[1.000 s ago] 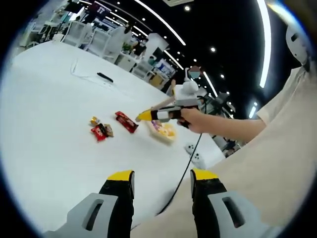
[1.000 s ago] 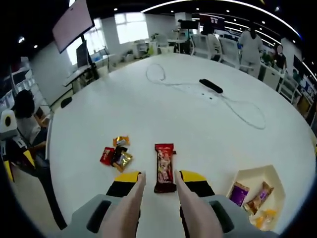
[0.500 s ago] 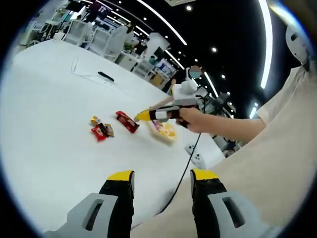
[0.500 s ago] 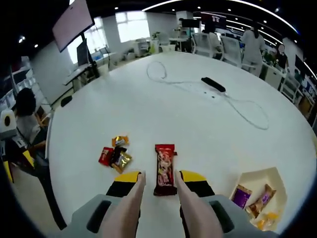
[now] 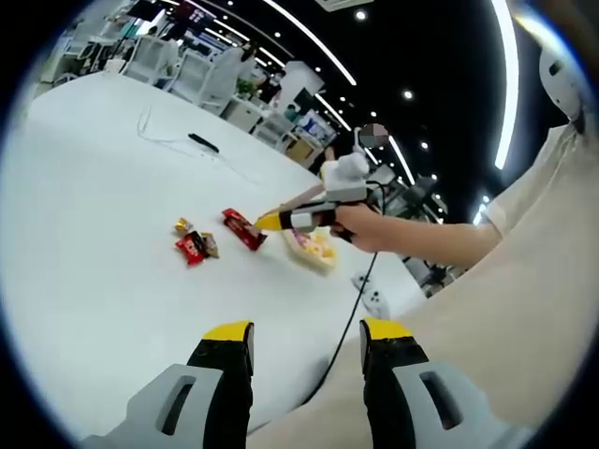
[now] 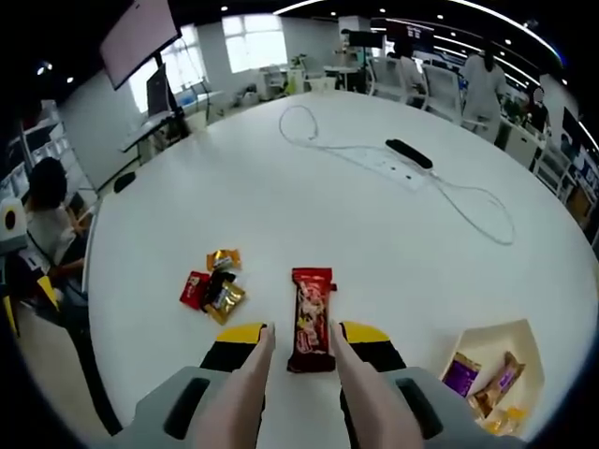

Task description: Place the target food into the container with the food tongs after gripping and lifting it, then release it inside without dropping or visibly crushing the food.

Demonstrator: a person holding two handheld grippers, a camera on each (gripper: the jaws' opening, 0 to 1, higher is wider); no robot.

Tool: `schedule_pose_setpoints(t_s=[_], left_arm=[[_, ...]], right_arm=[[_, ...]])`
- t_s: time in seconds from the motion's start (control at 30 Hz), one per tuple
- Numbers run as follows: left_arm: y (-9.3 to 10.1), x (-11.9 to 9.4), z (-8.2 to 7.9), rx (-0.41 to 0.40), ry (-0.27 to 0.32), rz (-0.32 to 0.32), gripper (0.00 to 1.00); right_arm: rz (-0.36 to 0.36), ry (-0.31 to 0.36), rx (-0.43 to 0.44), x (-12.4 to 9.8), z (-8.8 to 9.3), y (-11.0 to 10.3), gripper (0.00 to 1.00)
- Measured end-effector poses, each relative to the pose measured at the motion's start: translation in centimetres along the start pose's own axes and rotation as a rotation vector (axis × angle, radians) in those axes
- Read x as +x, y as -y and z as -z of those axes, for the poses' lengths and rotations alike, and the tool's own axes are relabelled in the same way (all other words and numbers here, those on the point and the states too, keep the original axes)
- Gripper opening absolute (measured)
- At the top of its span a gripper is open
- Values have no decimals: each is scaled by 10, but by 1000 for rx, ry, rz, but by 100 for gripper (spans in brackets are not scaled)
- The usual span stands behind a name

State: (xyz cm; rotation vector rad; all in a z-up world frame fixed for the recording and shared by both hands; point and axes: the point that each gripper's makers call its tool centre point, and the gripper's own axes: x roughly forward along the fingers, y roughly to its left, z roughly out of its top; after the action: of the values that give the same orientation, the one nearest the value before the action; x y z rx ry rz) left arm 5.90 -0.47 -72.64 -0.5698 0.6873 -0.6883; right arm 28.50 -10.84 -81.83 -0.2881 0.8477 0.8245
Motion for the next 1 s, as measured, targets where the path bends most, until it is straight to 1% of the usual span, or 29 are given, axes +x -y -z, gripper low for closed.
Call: schedule_pose_setpoints(t_s=[0.2, 0.43, 0.53, 0.7, 1.0], left_arm=[[-2, 0, -2, -3, 5, -2, 45], [-5, -2, -1, -13, 7, -9, 45], [-6, -3, 0, -16, 5, -13, 45], [-8, -3, 0, -22, 8, -18, 45], [-9, -1, 0, -30, 10, -21, 45]], right_arm=[[11, -16, -15, 6, 2, 6, 30], [7, -36, -32, 13, 5, 3, 30], [28, -68, -48, 15, 13, 3, 30], [20, -81, -42, 19, 19, 2, 30], [27, -88, -45, 23, 17, 3, 30]])
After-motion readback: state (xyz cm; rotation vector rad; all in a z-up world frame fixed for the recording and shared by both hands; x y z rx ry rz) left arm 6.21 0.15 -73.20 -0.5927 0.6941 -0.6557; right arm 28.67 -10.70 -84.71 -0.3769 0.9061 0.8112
